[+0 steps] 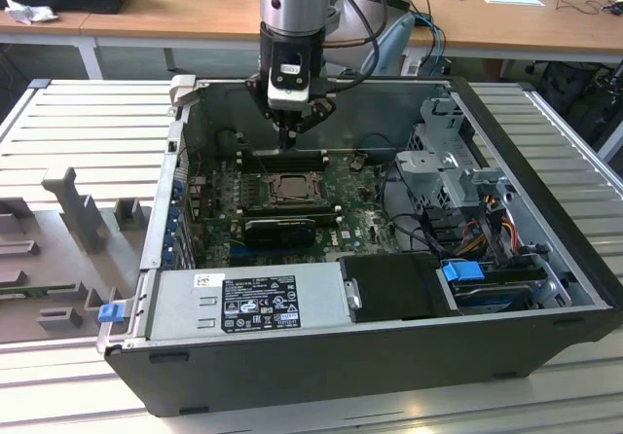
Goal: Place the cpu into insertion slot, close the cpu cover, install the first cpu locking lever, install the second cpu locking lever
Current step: 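Install the first cpu locking lever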
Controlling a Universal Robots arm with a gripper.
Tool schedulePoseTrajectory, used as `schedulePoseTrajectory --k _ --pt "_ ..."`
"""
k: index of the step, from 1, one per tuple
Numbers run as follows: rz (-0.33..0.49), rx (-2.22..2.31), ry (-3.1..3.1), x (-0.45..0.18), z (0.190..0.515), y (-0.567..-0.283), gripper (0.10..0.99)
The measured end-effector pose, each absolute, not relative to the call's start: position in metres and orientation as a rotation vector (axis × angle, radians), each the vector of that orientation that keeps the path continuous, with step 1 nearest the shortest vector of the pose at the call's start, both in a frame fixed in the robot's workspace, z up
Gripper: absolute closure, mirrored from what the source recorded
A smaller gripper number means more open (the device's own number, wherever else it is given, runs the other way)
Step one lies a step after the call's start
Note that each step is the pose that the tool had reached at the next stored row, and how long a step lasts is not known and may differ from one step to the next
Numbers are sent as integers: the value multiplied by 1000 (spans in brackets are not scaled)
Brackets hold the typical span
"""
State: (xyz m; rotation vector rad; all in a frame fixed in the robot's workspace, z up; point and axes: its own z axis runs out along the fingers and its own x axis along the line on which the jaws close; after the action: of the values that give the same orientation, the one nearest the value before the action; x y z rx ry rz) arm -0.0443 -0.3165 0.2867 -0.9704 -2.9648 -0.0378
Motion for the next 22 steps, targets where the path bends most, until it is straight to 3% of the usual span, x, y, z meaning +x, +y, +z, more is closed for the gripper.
schedulePoseTrajectory --k 22 --pt "-30 -312 -3099 -44 285 -316 980"
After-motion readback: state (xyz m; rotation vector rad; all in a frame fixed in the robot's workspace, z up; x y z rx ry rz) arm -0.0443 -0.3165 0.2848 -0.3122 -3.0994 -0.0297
